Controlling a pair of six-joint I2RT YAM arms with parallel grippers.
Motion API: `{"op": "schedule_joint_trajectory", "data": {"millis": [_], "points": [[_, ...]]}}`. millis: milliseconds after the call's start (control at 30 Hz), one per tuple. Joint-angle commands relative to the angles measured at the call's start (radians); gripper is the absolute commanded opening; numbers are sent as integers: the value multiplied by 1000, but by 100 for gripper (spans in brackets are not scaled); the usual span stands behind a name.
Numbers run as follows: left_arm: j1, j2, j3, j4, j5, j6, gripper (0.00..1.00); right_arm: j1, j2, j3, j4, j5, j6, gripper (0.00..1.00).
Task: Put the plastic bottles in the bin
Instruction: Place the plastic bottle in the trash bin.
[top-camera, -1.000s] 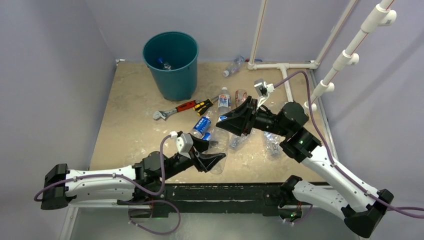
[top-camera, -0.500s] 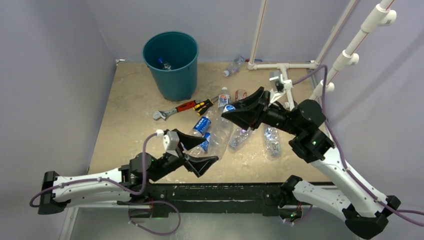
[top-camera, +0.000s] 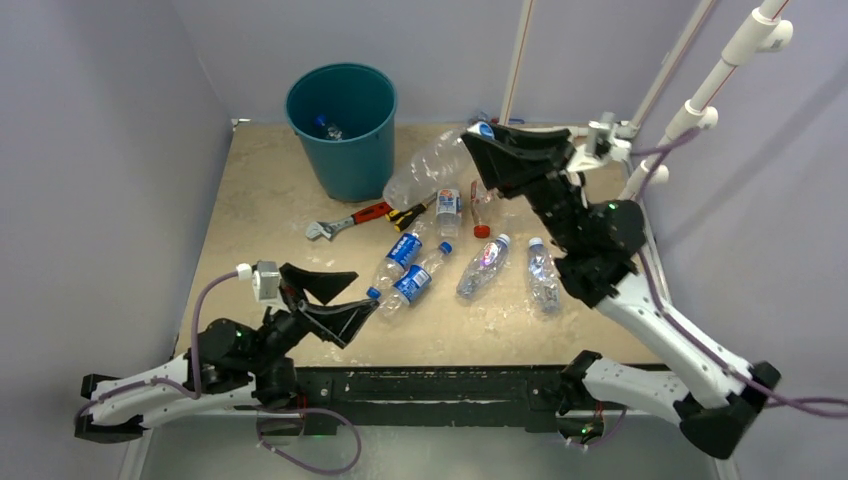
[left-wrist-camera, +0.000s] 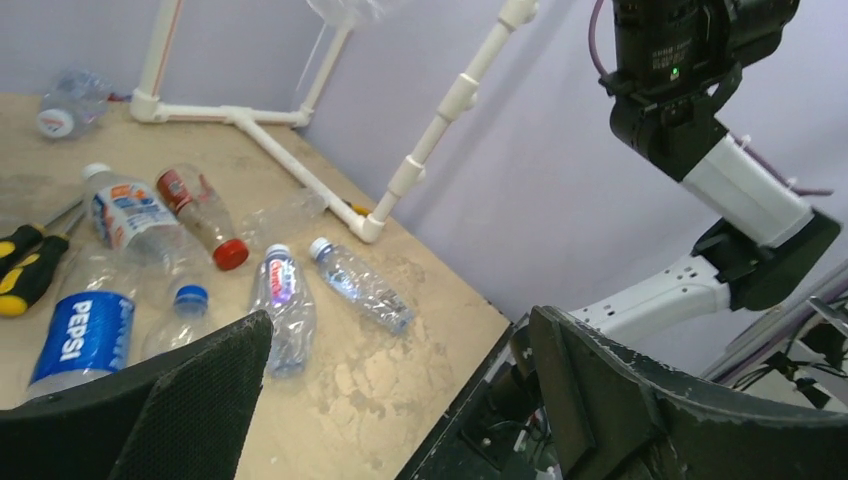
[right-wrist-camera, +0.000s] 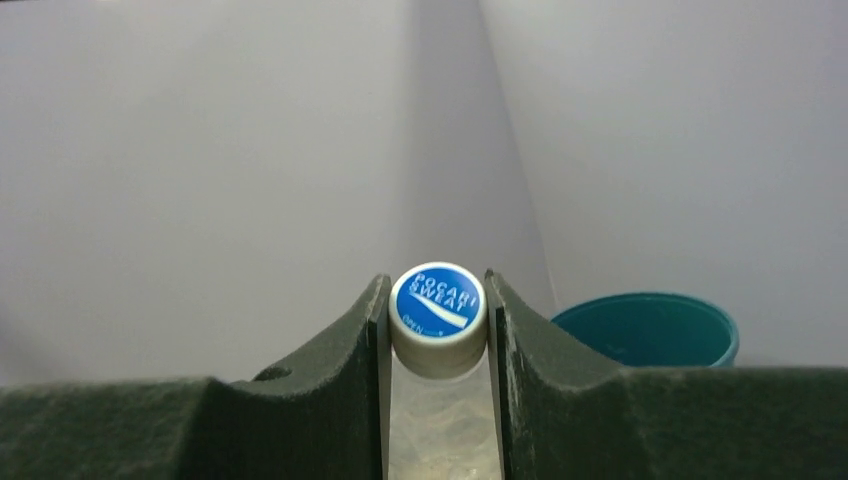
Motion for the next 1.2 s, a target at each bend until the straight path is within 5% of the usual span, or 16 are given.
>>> {"op": "schedule_joint_trajectory", "data": {"millis": [0,300,733,1167], "points": [[-1,-14,31,-143,-94,-54,98,2,180,107,271,125,-6,0],[0,54,129,-266,-206,-76,92,2,580,489,269,151,-212,0],[0,1,225,-560,-521,-219,92,1,1087,1178,-265,134,-392,0],[1,-30,278,-663,-548,-256,91,-3,1310,1342,-401,28,-278,0]]}}
